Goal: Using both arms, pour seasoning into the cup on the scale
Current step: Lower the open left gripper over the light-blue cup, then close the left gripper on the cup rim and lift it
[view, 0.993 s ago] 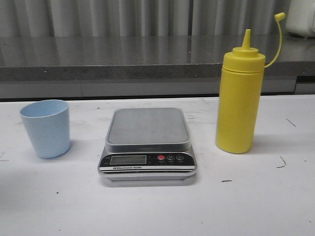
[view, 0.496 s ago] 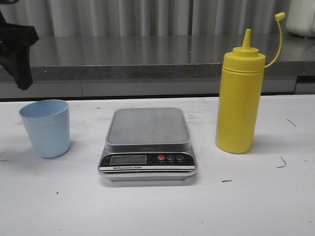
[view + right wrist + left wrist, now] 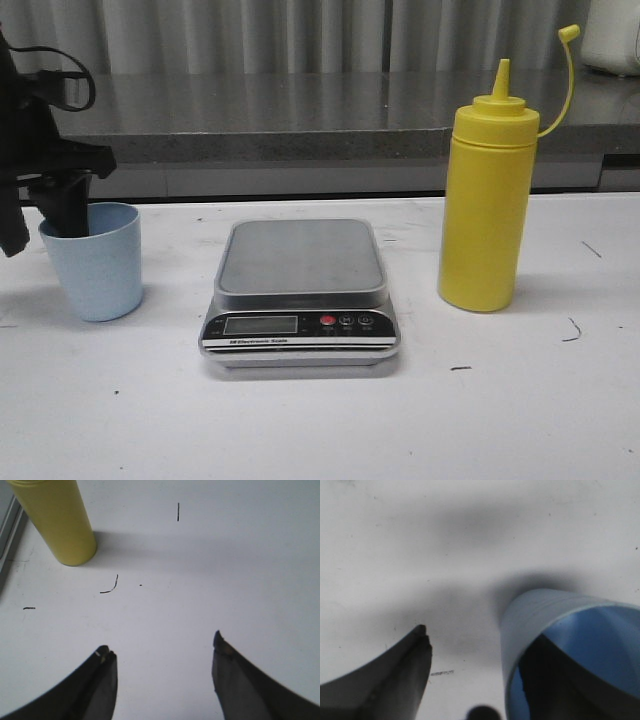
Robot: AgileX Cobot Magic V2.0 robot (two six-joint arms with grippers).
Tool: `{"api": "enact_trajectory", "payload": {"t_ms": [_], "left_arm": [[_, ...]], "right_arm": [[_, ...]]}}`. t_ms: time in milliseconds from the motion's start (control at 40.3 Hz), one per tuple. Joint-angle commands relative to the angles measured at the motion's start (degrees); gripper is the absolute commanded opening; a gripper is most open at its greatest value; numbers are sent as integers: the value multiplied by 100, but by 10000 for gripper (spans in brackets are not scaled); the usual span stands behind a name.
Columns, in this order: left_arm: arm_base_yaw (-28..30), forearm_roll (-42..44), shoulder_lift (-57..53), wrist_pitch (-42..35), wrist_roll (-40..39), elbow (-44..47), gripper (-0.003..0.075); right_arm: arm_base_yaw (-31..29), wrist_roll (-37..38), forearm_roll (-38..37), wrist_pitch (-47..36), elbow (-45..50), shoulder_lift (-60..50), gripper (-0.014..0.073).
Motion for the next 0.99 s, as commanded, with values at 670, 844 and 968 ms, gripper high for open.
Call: {"api": "enact_trajectory", "payload": {"t_ms": [670, 844, 968], "left_arm": [[-440, -68, -316, 322, -74, -755, -20], [-736, -68, -316, 775, -74, -1496, -20], [-1055, -68, -316, 985, -74, -2018, -20]], "right_arm": [[-26, -33, -83, -341, -182, 38, 440], [-26, -33, -83, -341, -182, 38, 440], [-26, -33, -83, -341, -182, 38, 440]]}}
